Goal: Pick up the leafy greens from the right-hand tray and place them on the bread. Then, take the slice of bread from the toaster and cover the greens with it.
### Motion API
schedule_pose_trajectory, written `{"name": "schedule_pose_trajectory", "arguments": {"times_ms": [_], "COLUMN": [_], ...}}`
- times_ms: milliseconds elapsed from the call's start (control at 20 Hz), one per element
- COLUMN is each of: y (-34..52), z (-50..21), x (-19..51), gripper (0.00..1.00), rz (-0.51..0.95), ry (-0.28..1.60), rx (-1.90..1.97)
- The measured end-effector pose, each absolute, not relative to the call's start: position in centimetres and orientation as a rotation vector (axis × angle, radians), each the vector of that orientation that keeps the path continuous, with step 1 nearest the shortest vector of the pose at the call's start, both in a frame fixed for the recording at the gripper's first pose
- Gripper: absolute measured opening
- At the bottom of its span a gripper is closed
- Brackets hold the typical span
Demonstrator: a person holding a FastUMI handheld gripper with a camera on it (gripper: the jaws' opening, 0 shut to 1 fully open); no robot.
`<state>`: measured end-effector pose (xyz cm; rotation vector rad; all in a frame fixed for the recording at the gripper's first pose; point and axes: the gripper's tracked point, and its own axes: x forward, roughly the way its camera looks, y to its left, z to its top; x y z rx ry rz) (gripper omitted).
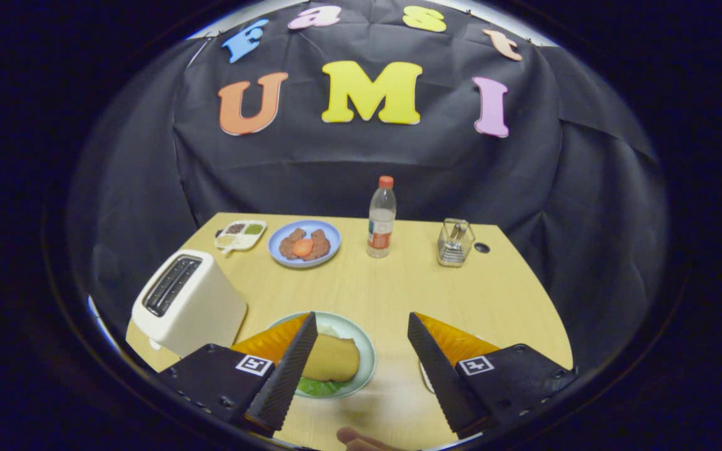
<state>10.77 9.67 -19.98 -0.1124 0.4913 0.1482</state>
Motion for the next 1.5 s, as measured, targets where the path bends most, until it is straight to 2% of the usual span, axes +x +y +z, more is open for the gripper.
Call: {"name": "schedule_pose_trajectory", "arguments": {"times_ms": [350, 550, 950, 1500], "y": [6.6, 6.1, 6.9, 6.2], "z": [-8.6, -4.8, -2.7, -2.1], "x": [5.3, 1.3, -4.6, -3.2], "gripper": [0.95, 0.95, 0.95, 0.96], "rz": [0.137, 0.144, 0.213, 0.232], "ry": [0.215, 0.124, -0.016, -0.013], "rx": [-0.134, -0.125, -0.174, -0.155]}}
